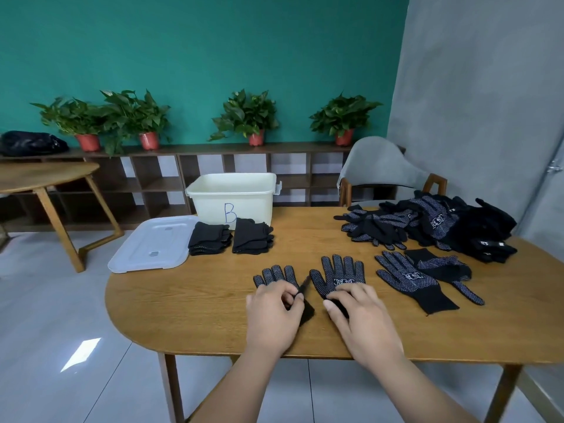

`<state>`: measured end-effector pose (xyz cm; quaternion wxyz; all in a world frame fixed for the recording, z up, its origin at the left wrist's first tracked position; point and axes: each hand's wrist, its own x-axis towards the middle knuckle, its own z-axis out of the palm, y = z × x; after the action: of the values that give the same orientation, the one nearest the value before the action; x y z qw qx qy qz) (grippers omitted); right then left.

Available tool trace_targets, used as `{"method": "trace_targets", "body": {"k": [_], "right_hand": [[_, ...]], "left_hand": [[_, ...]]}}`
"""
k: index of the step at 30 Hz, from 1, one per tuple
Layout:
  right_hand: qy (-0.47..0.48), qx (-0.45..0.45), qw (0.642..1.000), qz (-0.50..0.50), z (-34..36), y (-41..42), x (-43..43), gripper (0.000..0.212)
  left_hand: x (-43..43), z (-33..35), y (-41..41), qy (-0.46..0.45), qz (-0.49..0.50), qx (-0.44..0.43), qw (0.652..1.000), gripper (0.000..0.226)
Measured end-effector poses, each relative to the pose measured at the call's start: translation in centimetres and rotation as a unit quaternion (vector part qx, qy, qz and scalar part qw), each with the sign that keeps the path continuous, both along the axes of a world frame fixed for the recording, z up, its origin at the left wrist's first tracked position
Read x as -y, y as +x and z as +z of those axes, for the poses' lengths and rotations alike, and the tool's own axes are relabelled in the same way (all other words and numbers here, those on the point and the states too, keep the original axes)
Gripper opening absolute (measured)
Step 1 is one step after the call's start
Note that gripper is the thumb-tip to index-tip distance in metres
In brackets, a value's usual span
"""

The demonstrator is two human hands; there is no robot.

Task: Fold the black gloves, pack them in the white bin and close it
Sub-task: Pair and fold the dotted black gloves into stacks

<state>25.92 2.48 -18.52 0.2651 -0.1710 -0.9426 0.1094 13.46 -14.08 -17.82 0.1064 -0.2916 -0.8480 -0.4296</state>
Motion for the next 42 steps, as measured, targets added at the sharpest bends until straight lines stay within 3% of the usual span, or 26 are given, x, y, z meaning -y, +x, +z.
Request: {"method": "trace_targets", "body": {"k": [4,9,12,16,21,26,33,38,42], "right_hand": [[-0.057,-0.015,0.996,0.068,0.3,0.3,-0.2,0.051],[-0.155,-0.049,0.983,0.084,0.1,0.2,-0.6,0.003],[-0.210,-0.080,0.974,0.040,0.4,0.7,-0.7,0.017],[-0.212,-0.066,0.975,0.006,0.8,0.8,-0.3,0.012],[-0.199,-0.030,0.979,0.026,0.8,0.6,-0.2,0.020],[-0.262,-0.056,0.962,0.042,2.0,1.1,-0.6,0.018],[-0.283,-0.082,0.951,0.098,9.1,3.2,-2.0,0.015],[-0.274,-0.069,0.947,0.151,14.9,3.3,-3.2,0.010],[-0.236,-0.023,0.963,0.130,17.5,1.9,-5.0,0.010]], "left_hand": [[0.3,0.1,0.3,0.066,-0.072,0.058,0.994,0.014],[0.2,0.0,0.2,0.032,-0.103,0.037,0.993,0.011],[0.1,-0.4,0.0,0.000,-0.097,-0.031,0.995,0.020],[0.0,-0.4,0.1,-0.084,-0.103,-0.087,0.987,0.029],[0.0,-0.4,0.2,-0.113,-0.096,-0.097,0.984,0.041],[-0.1,0.0,0.4,-0.121,-0.087,-0.097,0.984,0.053],[0.0,0.2,0.5,-0.135,-0.087,-0.103,0.982,0.061],[0.0,0.3,0.7,-0.162,-0.103,-0.123,0.974,0.057],[0.0,0.4,1.1,-0.194,-0.140,-0.153,0.959,0.057]]}}
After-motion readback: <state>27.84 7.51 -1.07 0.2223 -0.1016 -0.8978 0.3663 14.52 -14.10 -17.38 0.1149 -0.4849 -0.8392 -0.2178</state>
